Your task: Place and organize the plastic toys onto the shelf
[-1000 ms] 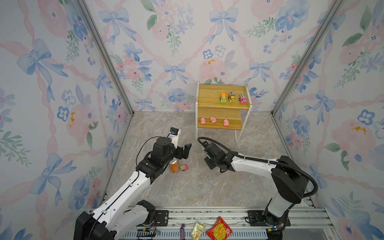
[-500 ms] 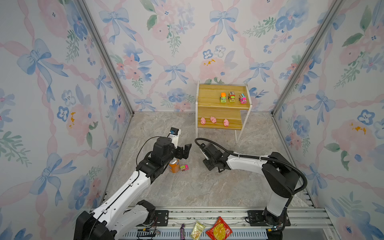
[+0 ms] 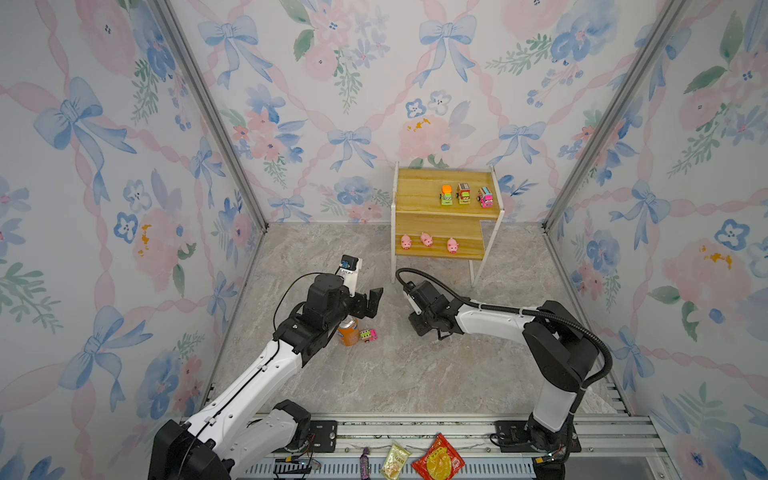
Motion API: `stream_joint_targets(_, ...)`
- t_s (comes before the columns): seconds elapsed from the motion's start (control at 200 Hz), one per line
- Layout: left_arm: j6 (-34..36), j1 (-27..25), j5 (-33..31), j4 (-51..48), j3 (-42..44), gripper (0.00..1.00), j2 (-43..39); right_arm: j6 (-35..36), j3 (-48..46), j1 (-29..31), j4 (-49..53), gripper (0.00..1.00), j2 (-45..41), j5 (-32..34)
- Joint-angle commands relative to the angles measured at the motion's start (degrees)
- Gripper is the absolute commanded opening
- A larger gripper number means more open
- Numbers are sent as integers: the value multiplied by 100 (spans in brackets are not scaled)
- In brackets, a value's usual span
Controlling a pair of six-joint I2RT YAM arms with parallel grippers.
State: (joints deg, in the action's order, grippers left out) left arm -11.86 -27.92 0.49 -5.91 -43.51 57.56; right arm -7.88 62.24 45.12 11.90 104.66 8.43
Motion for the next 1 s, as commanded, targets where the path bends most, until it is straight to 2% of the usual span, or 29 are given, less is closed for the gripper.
stream_joint_targets(0.0,-54,50,84,-30,-98,98,16,-478,-19,-172,-74,33,-106,-416)
stream_joint_targets(0.2,-61,63,119,-30,-105,98,18,-1341,-467,-380,-428,31,-396,-947)
stream_joint_targets(0.465,-72,68,145,-24,-115,98,-26,-2532,-1006,-384,-1068,31,-679,-1198)
stream_joint_targets(0.595,-73,68,172,-28,-107,98,-73,-3092,-1292,-386,-1290,29,-764,-938)
stream_joint_targets(0.79,-89,60,199,-31,-97,98,-127,-3932,-2014,-377,-2152,29,-1141,-606)
stream_joint_targets(0.995,-108,67,228,-31,-97,98,-176,-4476,-2746,-390,-2885,32,-1544,-139)
